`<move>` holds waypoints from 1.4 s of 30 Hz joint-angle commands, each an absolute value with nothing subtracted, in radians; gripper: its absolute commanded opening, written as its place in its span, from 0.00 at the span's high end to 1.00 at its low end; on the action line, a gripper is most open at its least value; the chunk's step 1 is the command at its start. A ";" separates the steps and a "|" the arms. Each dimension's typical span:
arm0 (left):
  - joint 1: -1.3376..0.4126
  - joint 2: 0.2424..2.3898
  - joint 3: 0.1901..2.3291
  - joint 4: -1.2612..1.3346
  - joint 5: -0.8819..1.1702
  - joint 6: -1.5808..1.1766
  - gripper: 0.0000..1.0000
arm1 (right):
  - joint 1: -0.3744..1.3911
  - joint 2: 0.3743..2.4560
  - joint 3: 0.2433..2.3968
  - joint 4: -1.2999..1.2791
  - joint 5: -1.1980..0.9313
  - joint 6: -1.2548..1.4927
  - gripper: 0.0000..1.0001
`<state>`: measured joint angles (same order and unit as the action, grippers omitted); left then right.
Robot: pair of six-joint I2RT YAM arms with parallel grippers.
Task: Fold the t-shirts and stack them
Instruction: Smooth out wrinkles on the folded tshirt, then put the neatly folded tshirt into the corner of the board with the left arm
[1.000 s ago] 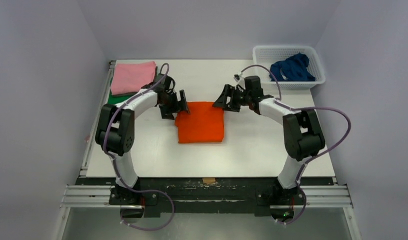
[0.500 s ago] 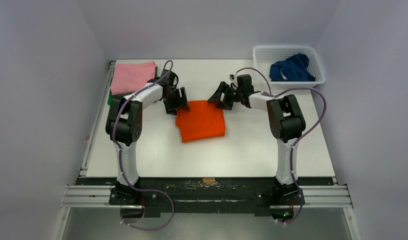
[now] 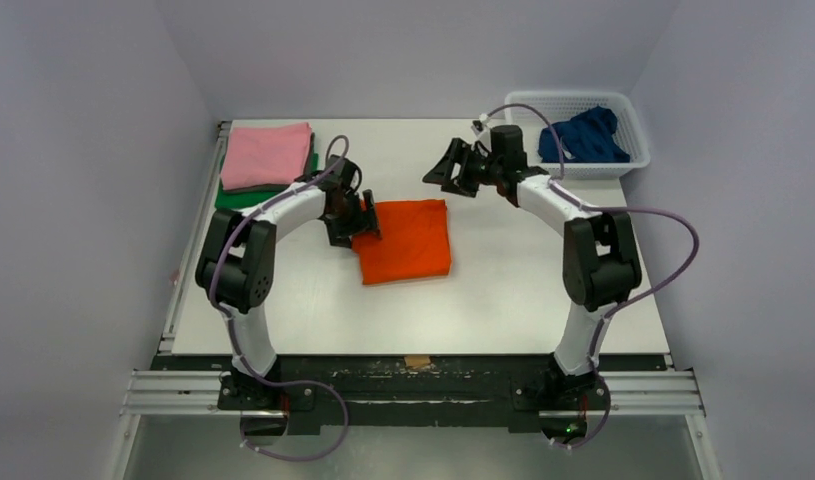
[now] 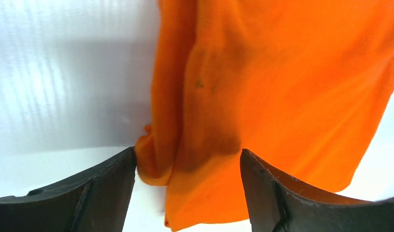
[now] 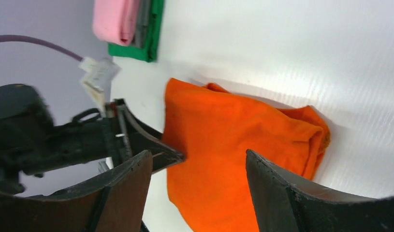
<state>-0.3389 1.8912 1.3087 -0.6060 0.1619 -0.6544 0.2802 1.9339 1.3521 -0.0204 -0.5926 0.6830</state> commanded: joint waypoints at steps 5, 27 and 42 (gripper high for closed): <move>-0.389 1.983 1.362 -0.568 0.143 -0.700 0.27 | 0.278 1.582 1.168 -0.093 -0.460 0.593 0.29; -0.464 2.082 1.844 -0.756 -0.522 -0.246 1.00 | 0.277 0.839 0.710 -0.291 0.341 0.614 0.02; -0.284 2.150 2.168 -0.737 -0.587 0.140 1.00 | 0.278 0.891 0.705 -0.245 0.346 0.590 0.02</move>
